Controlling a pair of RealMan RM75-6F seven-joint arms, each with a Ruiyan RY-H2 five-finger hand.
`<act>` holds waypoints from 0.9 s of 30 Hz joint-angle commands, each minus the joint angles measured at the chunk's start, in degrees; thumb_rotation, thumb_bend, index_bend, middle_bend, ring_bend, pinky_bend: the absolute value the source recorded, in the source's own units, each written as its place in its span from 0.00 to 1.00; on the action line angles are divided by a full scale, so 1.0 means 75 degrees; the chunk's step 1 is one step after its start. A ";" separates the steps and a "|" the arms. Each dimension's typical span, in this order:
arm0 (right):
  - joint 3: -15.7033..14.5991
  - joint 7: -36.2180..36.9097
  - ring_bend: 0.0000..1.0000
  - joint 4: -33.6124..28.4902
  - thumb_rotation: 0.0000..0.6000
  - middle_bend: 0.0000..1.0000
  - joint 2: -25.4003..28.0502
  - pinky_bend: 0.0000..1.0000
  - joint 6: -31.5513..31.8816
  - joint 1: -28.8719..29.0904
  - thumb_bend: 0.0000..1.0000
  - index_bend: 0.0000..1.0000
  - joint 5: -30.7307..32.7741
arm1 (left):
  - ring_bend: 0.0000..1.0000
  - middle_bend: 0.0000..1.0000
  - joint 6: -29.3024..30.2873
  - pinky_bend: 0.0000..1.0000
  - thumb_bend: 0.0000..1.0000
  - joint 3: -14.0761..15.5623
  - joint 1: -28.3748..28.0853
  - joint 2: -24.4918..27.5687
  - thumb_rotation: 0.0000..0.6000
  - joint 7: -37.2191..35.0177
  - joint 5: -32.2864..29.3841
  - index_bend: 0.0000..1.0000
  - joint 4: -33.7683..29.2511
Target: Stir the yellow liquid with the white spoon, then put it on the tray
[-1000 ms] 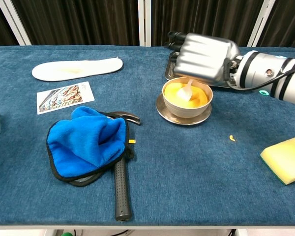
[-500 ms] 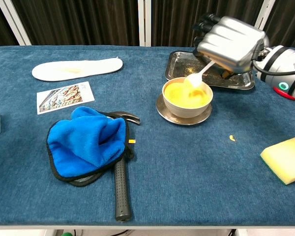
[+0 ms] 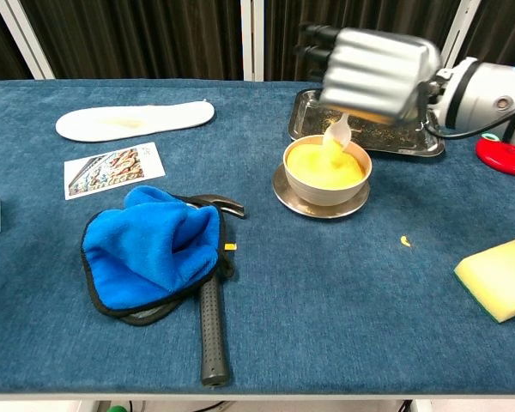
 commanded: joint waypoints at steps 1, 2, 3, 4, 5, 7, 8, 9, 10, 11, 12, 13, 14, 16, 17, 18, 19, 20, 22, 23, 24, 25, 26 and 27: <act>-0.0054 -0.0635 0.09 -0.0221 1.00 0.33 0.0180 0.07 -0.0584 0.0286 0.48 0.74 -0.0118 | 0.11 0.16 0.0030 0.12 0.17 0.0008 0.0021 -0.0025 1.00 -0.0024 -0.0004 0.17 0.0037; -0.0043 -0.0762 0.09 -0.0223 1.00 0.33 0.0166 0.07 -0.0695 0.0302 0.48 0.74 -0.0075 | 0.11 0.16 0.0042 0.12 0.17 0.0016 0.0034 -0.0040 1.00 -0.0047 -0.0010 0.17 0.0062; -0.0032 -0.0851 0.09 -0.0220 1.00 0.33 0.0162 0.07 -0.0762 0.0317 0.48 0.74 -0.0053 | 0.11 0.16 0.0045 0.12 0.17 0.0024 0.0044 -0.0049 1.00 -0.0065 -0.0019 0.17 0.0084; -0.0011 -0.0928 0.09 -0.0220 1.00 0.33 0.0161 0.07 -0.0811 0.0333 0.48 0.74 -0.0036 | 0.11 0.16 0.0047 0.12 0.17 0.0030 0.0053 -0.0059 1.00 -0.0082 -0.0031 0.17 0.0108; 0.0021 -0.0981 0.09 -0.0226 1.00 0.33 0.0163 0.07 -0.0845 0.0345 0.48 0.74 -0.0007 | 0.11 0.16 0.0046 0.12 0.17 0.0036 0.0062 -0.0067 1.00 -0.0098 -0.0043 0.17 0.0133; 0.0105 -0.1078 0.09 -0.0239 1.00 0.33 0.0173 0.06 -0.0895 0.0361 0.48 0.74 0.0072 | 0.11 0.16 0.0050 0.12 0.17 0.0046 0.0078 -0.0082 1.00 -0.0134 -0.0061 0.17 0.0179; 0.0131 -0.1143 0.09 -0.0228 1.00 0.33 0.0176 0.05 -0.0927 0.0377 0.48 0.74 0.0093 | 0.11 0.16 0.0057 0.12 0.17 0.0045 0.0085 -0.0088 1.00 -0.0146 -0.0069 0.17 0.0196; 0.0147 -0.1232 0.09 -0.0217 1.00 0.33 0.0170 0.05 -0.0999 0.0402 0.48 0.74 0.0118 | 0.11 0.16 0.0071 0.12 0.17 0.0042 0.0092 -0.0096 1.00 -0.0160 -0.0074 0.17 0.0216; 0.0151 -0.1285 0.09 -0.0210 1.00 0.33 0.0156 0.04 -0.1052 0.0422 0.48 0.74 0.0130 | 0.11 0.16 0.0083 0.12 0.17 0.0038 0.0095 -0.0104 1.00 -0.0175 -0.0077 0.17 0.0228; 0.0149 -0.1318 0.09 -0.0196 1.00 0.33 0.0126 0.04 -0.1095 0.0435 0.48 0.74 0.0139 | 0.11 0.16 0.0092 0.12 0.17 0.0033 0.0098 -0.0113 1.00 -0.0192 -0.0083 0.17 0.0239; 0.0142 -0.1334 0.09 -0.0173 1.00 0.33 0.0066 0.04 -0.1144 0.0442 0.48 0.74 0.0159 | 0.11 0.16 0.0097 0.12 0.17 0.0031 0.0103 -0.0129 1.00 -0.0218 -0.0094 0.17 0.0259; 0.0131 -0.1333 0.09 -0.0148 1.00 0.33 0.0012 0.04 -0.1167 0.0445 0.48 0.74 0.0160 | 0.11 0.16 0.0097 0.12 0.17 0.0032 0.0105 -0.0141 1.00 -0.0236 -0.0100 0.17 0.0276; 0.0114 -0.1331 0.09 -0.0115 1.00 0.33 -0.0046 0.03 -0.1186 0.0449 0.48 0.74 0.0152 | 0.11 0.16 0.0091 0.12 0.17 0.0035 0.0106 -0.0151 1.00 -0.0249 -0.0106 0.17 0.0296; 0.0072 -0.1290 0.09 -0.0036 1.00 0.33 -0.0189 0.03 -0.1216 0.0454 0.48 0.75 0.0126 | 0.11 0.16 0.0070 0.12 0.17 0.0048 0.0106 -0.0166 1.00 -0.0260 -0.0111 0.17 0.0339; 0.0059 -0.1245 0.09 -0.0008 1.00 0.33 -0.0248 0.03 -0.1207 0.0449 0.48 0.75 0.0113 | 0.11 0.16 0.0069 0.12 0.17 0.0050 0.0107 -0.0170 1.00 -0.0265 -0.0111 0.17 0.0350; 0.0050 -0.1172 0.09 0.0026 1.00 0.33 -0.0323 0.03 -0.1169 0.0429 0.48 0.75 0.0104 | 0.11 0.16 0.0070 0.12 0.17 0.0053 0.0111 -0.0173 1.00 -0.0278 -0.0116 0.17 0.0366; 0.0043 -0.1108 0.09 0.0052 1.00 0.33 -0.0375 0.03 -0.1126 0.0410 0.48 0.75 0.0091 | 0.11 0.16 0.0077 0.12 0.17 0.0053 0.0115 -0.0174 1.00 -0.0289 -0.0120 0.17 0.0375; 0.0035 -0.1010 0.09 0.0085 1.00 0.33 -0.0436 0.03 -0.1060 0.0383 0.48 0.75 0.0071 | 0.11 0.16 0.0088 0.12 0.17 0.0049 0.0121 -0.0171 1.00 -0.0304 -0.0127 0.17 0.0385; 0.0038 -0.0758 0.10 0.0117 1.00 0.33 -0.0523 0.03 -0.0892 0.0307 0.48 0.75 0.0058 | 0.11 0.16 0.0098 0.12 0.17 0.0047 0.0129 -0.0167 1.00 -0.0328 -0.0137 0.17 0.0398; 0.0048 -0.0610 0.10 0.0130 1.00 0.34 -0.0559 0.03 -0.0798 0.0257 0.48 0.76 0.0070 | 0.11 0.16 0.0104 0.12 0.17 0.0048 0.0132 -0.0165 1.00 -0.0338 -0.0137 0.17 0.0405; 0.0076 -0.0404 0.11 0.0135 1.00 0.34 -0.0598 0.03 -0.0641 0.0168 0.48 0.76 0.0106 | 0.11 0.16 0.0105 0.12 0.17 0.0056 0.0137 -0.0166 1.00 -0.0349 -0.0135 0.17 0.0415; 0.0087 -0.0279 0.11 0.0152 1.00 0.34 -0.0622 0.03 -0.0541 0.0115 0.48 0.76 0.0115 | 0.11 0.16 0.0101 0.12 0.17 0.0062 0.0140 -0.0166 1.00 -0.0353 -0.0135 0.17 0.0422; 0.0151 -0.0049 0.11 0.0152 1.00 0.34 -0.0650 0.03 -0.0390 0.0001 0.48 0.76 0.0228 | 0.11 0.16 0.0084 0.12 0.17 0.0076 0.0143 -0.0163 1.00 -0.0354 -0.0137 0.17 0.0433; 0.0199 0.0087 0.11 0.0157 1.00 0.34 -0.0671 0.03 -0.0288 -0.0081 0.48 0.76 0.0315 | 0.11 0.16 0.0075 0.12 0.17 0.0083 0.0145 -0.0161 1.00 -0.0353 -0.0140 0.17 0.0438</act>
